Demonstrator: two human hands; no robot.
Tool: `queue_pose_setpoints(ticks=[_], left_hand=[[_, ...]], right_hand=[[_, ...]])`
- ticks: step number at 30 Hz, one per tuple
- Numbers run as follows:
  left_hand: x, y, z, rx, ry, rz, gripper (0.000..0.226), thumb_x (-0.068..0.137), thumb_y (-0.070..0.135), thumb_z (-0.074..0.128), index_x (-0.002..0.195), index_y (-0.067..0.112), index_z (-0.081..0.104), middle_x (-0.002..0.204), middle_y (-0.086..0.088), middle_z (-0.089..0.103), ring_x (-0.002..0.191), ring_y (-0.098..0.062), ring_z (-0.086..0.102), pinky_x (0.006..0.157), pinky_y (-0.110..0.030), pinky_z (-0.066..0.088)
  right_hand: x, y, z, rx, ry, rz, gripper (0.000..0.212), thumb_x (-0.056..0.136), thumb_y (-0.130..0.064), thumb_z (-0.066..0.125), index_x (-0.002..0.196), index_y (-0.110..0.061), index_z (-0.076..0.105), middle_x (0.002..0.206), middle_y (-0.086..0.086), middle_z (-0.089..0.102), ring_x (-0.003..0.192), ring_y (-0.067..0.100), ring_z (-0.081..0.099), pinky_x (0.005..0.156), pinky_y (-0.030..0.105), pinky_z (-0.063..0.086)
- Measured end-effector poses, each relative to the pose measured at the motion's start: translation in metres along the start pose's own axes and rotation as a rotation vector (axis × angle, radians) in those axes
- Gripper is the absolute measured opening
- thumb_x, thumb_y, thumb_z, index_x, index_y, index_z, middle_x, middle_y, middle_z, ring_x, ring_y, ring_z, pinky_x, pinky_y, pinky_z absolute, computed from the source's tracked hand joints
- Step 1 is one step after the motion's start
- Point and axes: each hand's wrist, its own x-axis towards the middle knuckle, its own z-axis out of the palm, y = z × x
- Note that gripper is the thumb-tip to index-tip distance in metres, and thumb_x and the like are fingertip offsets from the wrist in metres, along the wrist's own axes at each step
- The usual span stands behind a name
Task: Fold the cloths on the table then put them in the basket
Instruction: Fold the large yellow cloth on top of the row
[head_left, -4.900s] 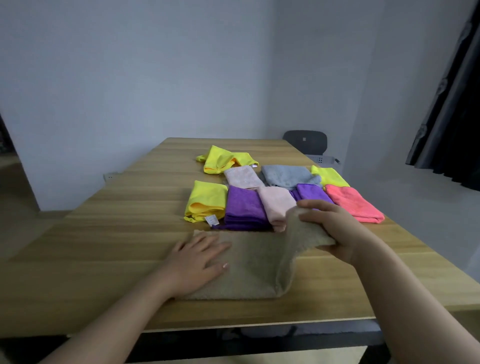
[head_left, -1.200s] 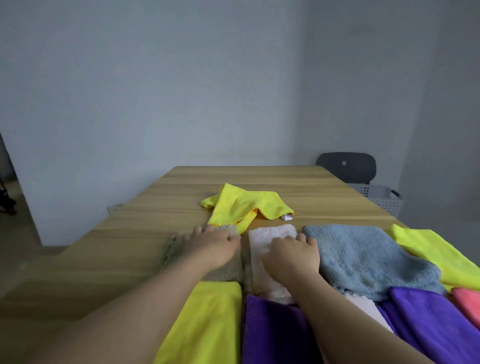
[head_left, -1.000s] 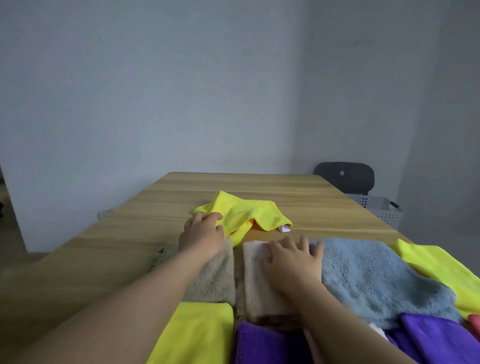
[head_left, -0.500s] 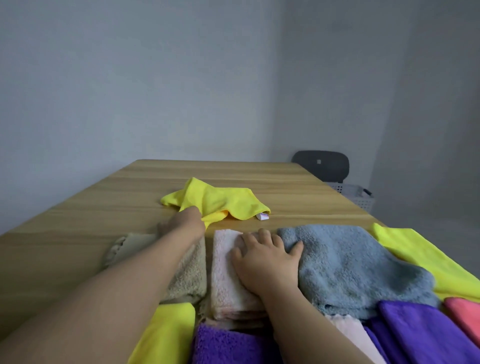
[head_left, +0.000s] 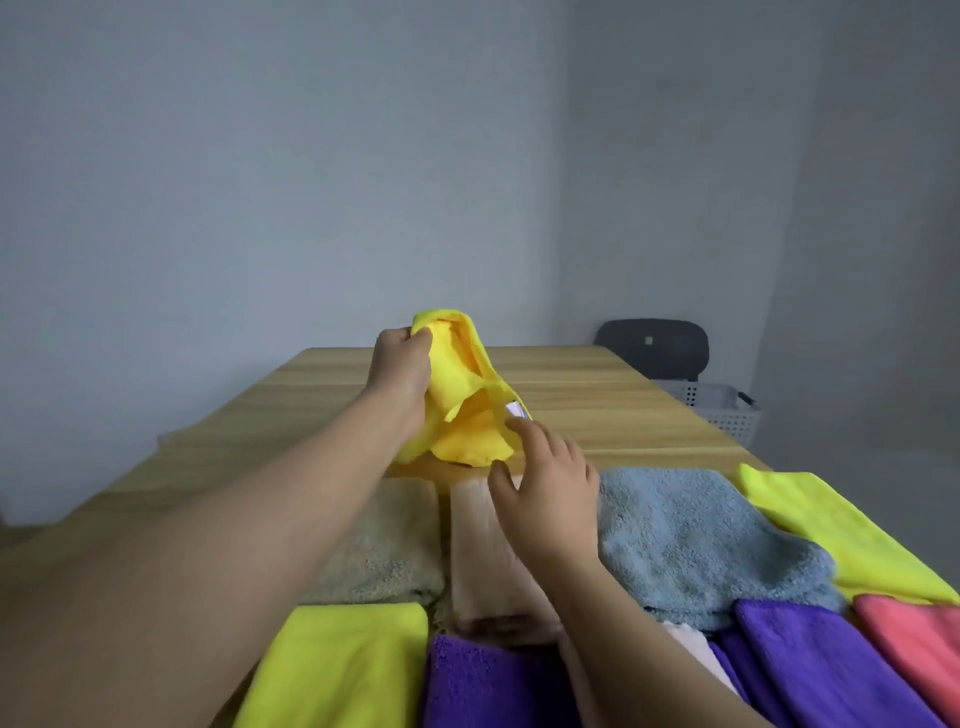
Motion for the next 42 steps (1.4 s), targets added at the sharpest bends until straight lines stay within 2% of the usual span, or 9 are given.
queue_pose_setpoints(ticks=[7, 11, 14, 19, 25, 33, 36, 40, 42], left_hand=[[-0.094, 0.095, -0.026, -0.188, -0.079, 0.054, 0.024, 0.097, 0.017, 0.046, 0.118, 0.007, 0.050, 0.111, -0.012, 0.053, 0.105, -0.027, 0.052, 0.099, -0.043, 0.042], [-0.159, 0.139, -0.050, -0.261, -0.134, 0.062, 0.018, 0.097, 0.017, 0.047, 0.113, 0.009, 0.050, 0.116, -0.016, 0.055, 0.110, -0.030, 0.053, 0.101, -0.047, 0.042], [-0.208, 0.167, -0.068, -0.321, -0.186, 0.094, 0.013, 0.096, 0.018, 0.047, 0.106, 0.010, 0.050, 0.110, -0.015, 0.057, 0.103, -0.028, 0.056, 0.095, -0.044, 0.045], [-0.279, 0.198, -0.100, -0.325, -0.233, 0.169, 0.007, 0.096, 0.019, 0.048, 0.098, 0.014, 0.051, 0.101, -0.010, 0.059, 0.098, -0.026, 0.057, 0.081, -0.037, 0.048], [-0.337, 0.153, -0.133, -0.006, -0.120, 0.237, 0.004, 0.096, 0.020, 0.049, 0.099, 0.018, 0.049, 0.107, -0.009, 0.056, 0.099, -0.025, 0.055, 0.090, -0.041, 0.046], [-0.379, 0.027, -0.174, 0.836, -0.176, 0.439, 0.024, 0.096, 0.021, 0.044, 0.119, 0.023, 0.051, 0.106, -0.007, 0.063, 0.098, -0.029, 0.058, 0.069, -0.029, 0.037], [-0.389, -0.018, -0.183, 0.745, -0.494, 0.286, 0.040, 0.091, 0.038, 0.041, 0.125, 0.022, 0.052, 0.123, -0.004, 0.059, 0.116, -0.022, 0.053, 0.088, -0.027, 0.041], [-0.378, -0.032, -0.185, 0.329, -0.339, -0.020, 0.052, 0.081, 0.065, 0.036, 0.096, 0.028, 0.069, 0.108, 0.004, 0.067, 0.111, -0.017, 0.056, 0.099, -0.029, 0.037], [-0.372, -0.035, -0.184, 0.407, -0.288, 0.010, 0.044, 0.084, 0.063, 0.047, 0.105, 0.029, 0.064, 0.111, 0.008, 0.063, 0.114, -0.017, 0.054, 0.099, -0.031, 0.038]], right_hand=[[-0.018, -0.070, -0.091, 0.521, 0.104, 0.068, 0.086, 0.080, -0.023, 0.069, 0.148, -0.021, 0.016, 0.151, -0.002, 0.025, 0.134, 0.006, 0.022, 0.094, 0.010, 0.022], [-0.048, -0.111, -0.149, 0.575, 0.046, 0.012, 0.094, 0.076, -0.019, 0.074, 0.148, -0.022, 0.015, 0.150, -0.001, 0.026, 0.138, 0.015, 0.027, 0.111, 0.039, 0.032], [-0.078, -0.140, -0.182, 0.582, 0.009, -0.060, 0.092, 0.075, -0.021, 0.075, 0.147, -0.022, 0.019, 0.148, -0.004, 0.032, 0.135, 0.013, 0.033, 0.109, 0.040, 0.035], [-0.127, -0.169, -0.236, 0.463, 0.095, -0.021, 0.057, 0.085, -0.016, 0.057, 0.137, -0.030, 0.038, 0.106, -0.010, 0.057, 0.083, 0.003, 0.052, 0.064, 0.006, 0.038], [-0.198, -0.156, -0.272, 0.409, 0.142, 0.029, 0.019, 0.085, -0.006, 0.044, 0.087, -0.012, 0.063, 0.065, -0.003, 0.054, 0.059, 0.011, 0.043, 0.053, 0.021, 0.033], [-0.271, -0.099, -0.222, 0.264, -0.096, 0.236, 0.027, 0.085, -0.011, 0.046, 0.104, -0.020, 0.063, 0.084, 0.000, 0.063, 0.076, 0.019, 0.052, 0.057, 0.024, 0.036], [-0.288, -0.087, -0.193, 0.290, -0.277, 0.264, 0.034, 0.085, -0.008, 0.047, 0.114, -0.018, 0.061, 0.102, 0.009, 0.067, 0.091, 0.027, 0.060, 0.074, 0.031, 0.049], [-0.296, -0.078, -0.169, 0.177, -0.314, 0.203, 0.019, 0.084, -0.020, 0.049, 0.099, -0.019, 0.060, 0.092, 0.005, 0.064, 0.088, 0.025, 0.058, 0.076, 0.036, 0.048], [-0.297, -0.075, -0.164, 0.147, -0.285, 0.186, 0.018, 0.084, -0.026, 0.048, 0.100, -0.022, 0.057, 0.090, 0.003, 0.062, 0.086, 0.023, 0.056, 0.074, 0.036, 0.048]])
